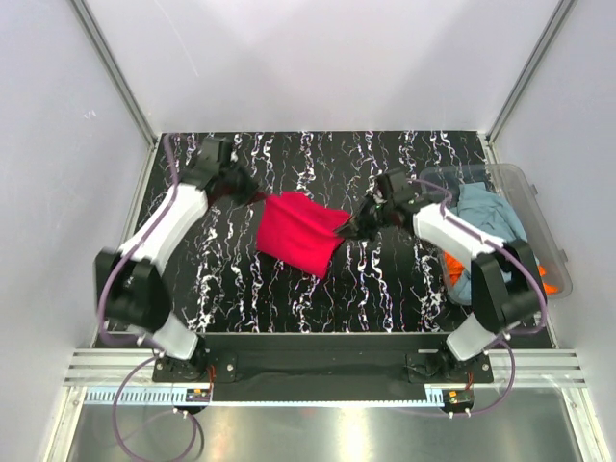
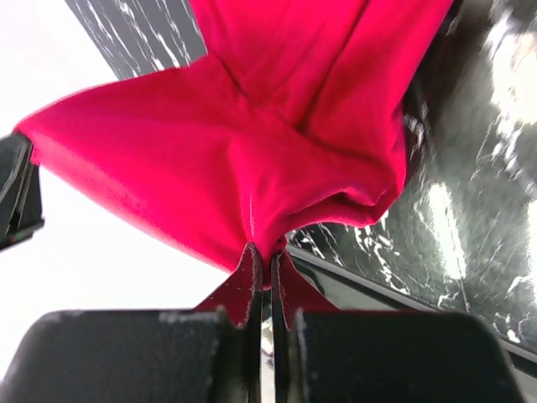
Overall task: Fold and stack the t-shirts
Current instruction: Fold the tshirt
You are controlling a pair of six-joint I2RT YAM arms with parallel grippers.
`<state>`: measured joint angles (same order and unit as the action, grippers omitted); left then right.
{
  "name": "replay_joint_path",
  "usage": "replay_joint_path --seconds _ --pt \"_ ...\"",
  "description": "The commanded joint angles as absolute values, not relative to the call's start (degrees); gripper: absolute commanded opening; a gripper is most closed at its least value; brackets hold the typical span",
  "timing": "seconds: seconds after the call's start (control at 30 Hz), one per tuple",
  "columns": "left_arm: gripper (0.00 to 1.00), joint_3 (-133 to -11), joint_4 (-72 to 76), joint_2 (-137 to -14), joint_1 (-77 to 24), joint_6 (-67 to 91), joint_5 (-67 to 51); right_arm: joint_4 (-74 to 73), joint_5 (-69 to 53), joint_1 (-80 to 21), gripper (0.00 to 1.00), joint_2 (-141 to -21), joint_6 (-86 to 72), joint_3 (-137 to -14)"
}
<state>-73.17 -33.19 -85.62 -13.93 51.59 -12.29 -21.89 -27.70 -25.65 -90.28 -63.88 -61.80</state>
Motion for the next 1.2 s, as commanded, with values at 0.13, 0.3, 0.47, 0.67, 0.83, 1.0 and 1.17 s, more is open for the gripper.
replay_joint_path --seconds 0.13,0.3,0.47,0.67,0.83,1.0,1.17 --pt "0.0 -93.2 -27.5 -108.1 -13.1 46.0 -19.7 -24.8 -39.5 -15.9 0.01 -100.9 -56.1 -71.0" --pt "0.15 -108.4 -28.2 -122.4 -11.6 45.4 -24.5 -25.9 -43.9 -11.4 0.25 -111.2 -54.6 -79.3" --pt "0.3 -124.8 -32.7 -133.8 -9.8 39.8 -21.3 -34.2 -39.4 -5.9 0.99 -121.4 -42.3 -98.4" --pt "0.34 -120.5 -32.5 -127.2 -8.3 32.9 -14.6 -46.4 -28.0 -4.9 1.0 -130.2 -28.3 -118.5" --pt "0.39 -112.5 -27.9 -124.4 -9.3 27.0 -27.8 -45.2 -28.6 -7.2 1.0 -125.3 -25.2 -110.5" --pt "0.4 -97.8 -25.8 -118.8 -11.4 25.3 -23.3 -41.4 -28.0 -9.7 1.0 -118.4 -23.3 -98.2" --pt "0.45 -85.4 -19.4 -115.4 -13.1 26.8 -24.3 -33.4 -29.4 -10.9 1.0 -112.0 -23.6 -83.2"
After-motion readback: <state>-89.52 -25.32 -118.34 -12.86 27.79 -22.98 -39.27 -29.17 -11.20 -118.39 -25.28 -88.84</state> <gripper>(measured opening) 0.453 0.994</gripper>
